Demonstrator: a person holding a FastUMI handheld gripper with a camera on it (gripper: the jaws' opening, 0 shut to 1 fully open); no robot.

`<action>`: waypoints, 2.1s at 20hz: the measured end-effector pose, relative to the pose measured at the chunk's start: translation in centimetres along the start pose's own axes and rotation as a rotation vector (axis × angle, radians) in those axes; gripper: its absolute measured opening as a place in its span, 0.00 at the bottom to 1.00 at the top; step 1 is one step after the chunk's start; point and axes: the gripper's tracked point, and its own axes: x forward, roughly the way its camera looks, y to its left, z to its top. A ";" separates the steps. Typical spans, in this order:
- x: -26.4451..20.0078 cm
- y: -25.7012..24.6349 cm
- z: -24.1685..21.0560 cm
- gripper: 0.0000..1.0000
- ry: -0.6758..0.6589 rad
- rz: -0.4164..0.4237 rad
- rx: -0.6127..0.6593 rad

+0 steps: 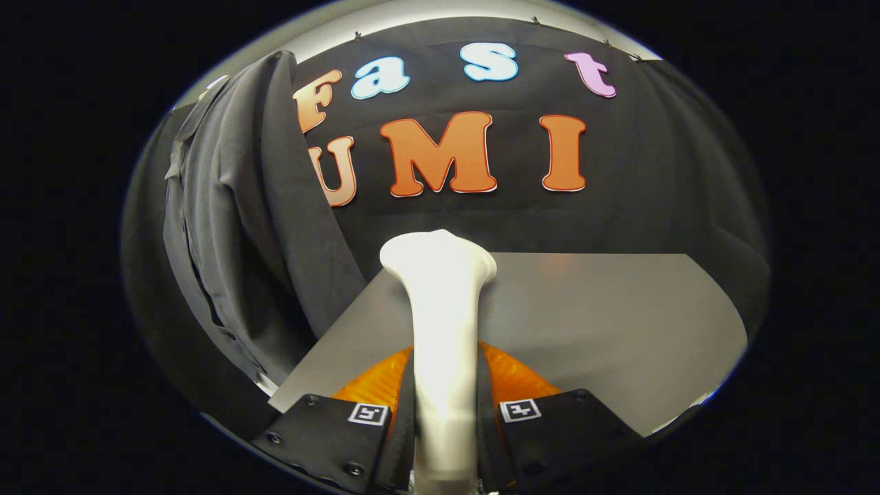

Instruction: Iron the clothes twice with a garment steamer, once on the left side and once on the right side.

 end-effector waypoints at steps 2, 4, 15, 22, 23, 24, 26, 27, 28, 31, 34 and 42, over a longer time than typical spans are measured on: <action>-1.0 0.3 0.0 0.45 -0.047 -0.023 0.020; -2.6 1.0 0.5 0.45 -0.125 -0.038 0.039; -14.6 9.0 4.1 0.44 -0.528 -0.145 -0.026; -17.7 19.5 6.2 0.44 -0.640 -0.096 -0.065; -17.1 20.6 6.7 0.44 -0.651 -0.085 -0.066; -16.6 21.6 7.2 0.44 -0.660 -0.070 -0.066; -15.0 23.5 8.0 0.44 -0.648 -0.045 -0.068; -14.1 24.2 8.4 0.44 -0.645 -0.042 -0.069; -13.4 24.5 8.8 0.44 -0.645 -0.049 -0.075; -11.6 25.3 9.5 0.44 -0.646 -0.072 -0.094; -10.4 25.8 9.9 0.44 -0.648 -0.086 -0.110; -6.7 27.1 7.9 0.44 -0.586 -0.082 -0.163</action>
